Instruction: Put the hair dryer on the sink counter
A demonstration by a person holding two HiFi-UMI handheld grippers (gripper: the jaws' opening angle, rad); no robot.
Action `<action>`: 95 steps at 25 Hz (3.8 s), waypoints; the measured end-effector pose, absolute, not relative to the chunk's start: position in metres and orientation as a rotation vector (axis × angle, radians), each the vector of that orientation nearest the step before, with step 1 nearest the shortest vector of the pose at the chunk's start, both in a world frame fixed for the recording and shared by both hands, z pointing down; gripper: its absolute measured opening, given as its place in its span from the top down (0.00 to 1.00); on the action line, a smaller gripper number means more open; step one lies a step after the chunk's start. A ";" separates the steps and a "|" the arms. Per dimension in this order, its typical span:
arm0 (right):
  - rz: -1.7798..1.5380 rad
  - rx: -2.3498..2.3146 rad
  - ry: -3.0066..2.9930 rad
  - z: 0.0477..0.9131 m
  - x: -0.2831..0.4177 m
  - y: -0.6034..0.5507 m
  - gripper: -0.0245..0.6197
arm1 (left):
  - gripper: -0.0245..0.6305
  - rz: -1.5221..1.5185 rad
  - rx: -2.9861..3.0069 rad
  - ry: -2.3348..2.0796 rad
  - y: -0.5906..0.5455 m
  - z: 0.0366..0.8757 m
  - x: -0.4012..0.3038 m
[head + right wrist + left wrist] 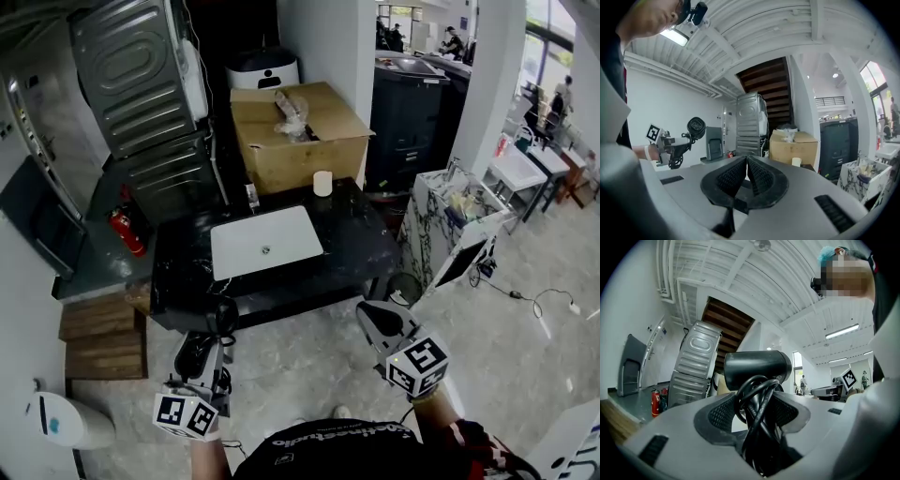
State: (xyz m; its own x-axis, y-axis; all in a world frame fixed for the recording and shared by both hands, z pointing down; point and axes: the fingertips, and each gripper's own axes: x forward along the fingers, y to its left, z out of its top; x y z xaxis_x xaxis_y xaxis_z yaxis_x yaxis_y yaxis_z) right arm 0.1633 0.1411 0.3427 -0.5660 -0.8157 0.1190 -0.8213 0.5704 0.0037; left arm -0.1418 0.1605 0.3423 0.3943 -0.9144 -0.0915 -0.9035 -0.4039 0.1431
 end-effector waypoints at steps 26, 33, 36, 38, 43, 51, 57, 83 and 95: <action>0.202 1.318 -2.745 0.366 0.219 0.132 0.90 | 0.61 -0.233 2.520 -1.723 0.150 0.340 -0.093; 0.213 1.265 -2.769 0.376 0.245 0.127 0.90 | 0.61 -0.231 2.499 -1.791 0.153 0.340 -0.071; 0.225 1.242 -2.775 0.382 0.255 0.127 0.90 | 0.61 -0.225 2.482 -1.816 0.153 0.343 -0.063; 0.239 1.242 -2.777 0.385 0.263 0.124 0.90 | 0.61 -0.228 2.471 -1.821 0.152 0.344 -0.059; 0.271 1.231 -2.795 0.393 0.268 0.116 0.90 | 0.61 -0.200 2.446 -1.855 0.150 0.349 -0.059; 0.313 1.230 -2.792 0.409 0.265 0.097 0.90 | 0.61 -0.185 2.440 -1.867 0.120 0.356 -0.065; 0.326 1.254 -2.748 0.413 0.261 0.064 0.90 | 0.61 -0.199 2.441 -1.857 0.078 0.360 -0.077; 0.182 1.068 -2.694 0.392 0.007 -0.152 0.90 | 0.60 -0.244 2.367 -1.870 -0.131 0.384 -0.315; 0.165 1.015 -2.612 0.408 -0.021 -0.174 0.90 | 0.61 -0.177 2.398 -1.763 -0.182 0.416 -0.328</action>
